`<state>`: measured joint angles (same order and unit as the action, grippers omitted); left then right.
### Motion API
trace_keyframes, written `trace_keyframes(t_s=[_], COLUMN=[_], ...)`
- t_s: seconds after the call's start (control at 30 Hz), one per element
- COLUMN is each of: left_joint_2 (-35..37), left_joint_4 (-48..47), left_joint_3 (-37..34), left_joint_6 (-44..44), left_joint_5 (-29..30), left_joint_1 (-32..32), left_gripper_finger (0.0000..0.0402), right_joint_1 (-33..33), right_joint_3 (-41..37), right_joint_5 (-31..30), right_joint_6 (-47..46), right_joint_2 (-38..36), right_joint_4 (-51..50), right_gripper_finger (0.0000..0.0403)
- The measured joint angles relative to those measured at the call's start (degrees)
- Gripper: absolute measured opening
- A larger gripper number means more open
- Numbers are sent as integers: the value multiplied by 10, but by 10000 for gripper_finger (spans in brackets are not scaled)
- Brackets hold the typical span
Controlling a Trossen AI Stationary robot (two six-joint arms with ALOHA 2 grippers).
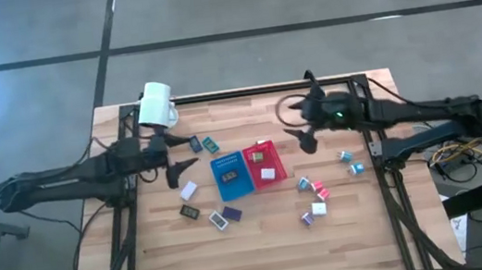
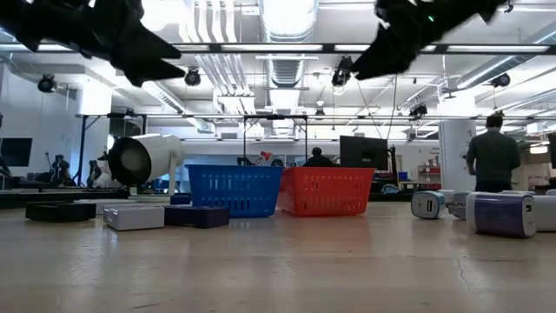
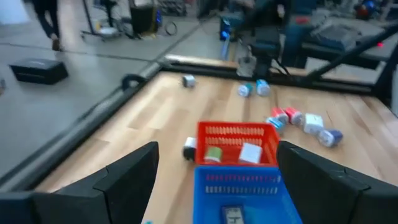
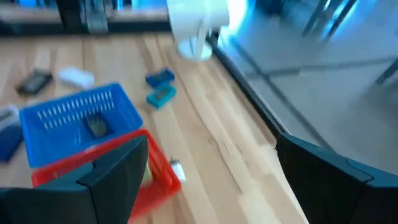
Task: Pick & Place Office items
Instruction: Put the top white digital clock into the blue bin
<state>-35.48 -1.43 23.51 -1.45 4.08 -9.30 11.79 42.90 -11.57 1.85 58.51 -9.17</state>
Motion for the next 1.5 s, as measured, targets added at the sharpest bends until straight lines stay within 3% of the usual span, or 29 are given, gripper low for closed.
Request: trace_keyframes(t_s=[0.2, 0.4, 0.6, 0.93, 1.13, 1.3, 1.5], left_joint_2=[77, 155, 232, 270, 242, 192, 126], left_joint_4=[-15, 5, 34, 27, 7, -166, -262], left_joint_3=[-43, -157, -232, -231, -227, -162, -31], left_joint_6=[-31, -99, -122, -85, -146, -164, -163], left_joint_5=[20, 26, 33, 30, -16, 14, 42], left_joint_1=[0, 0, 0, 1, 1, 0, 0], left_gripper_finger=[330, 330, 330, 330, 330, 330, 330], right_joint_1=[-1, -11, -32, -65, -81, -82, -82], right_joint_3=[-199, -325, -384, -424, -424, -424, -424], right_joint_5=[16, 39, 40, 24, 24, 12, 9], right_joint_6=[-41, -117, -152, -177, -169, -166, -162], right_joint_2=[-79, -97, -98, -94, -84, -77, -73], right_joint_4=[258, 392, 458, 459, 461, 460, 460], right_gripper_finger=[350, 350, 350, 338, 336, 336, 336])
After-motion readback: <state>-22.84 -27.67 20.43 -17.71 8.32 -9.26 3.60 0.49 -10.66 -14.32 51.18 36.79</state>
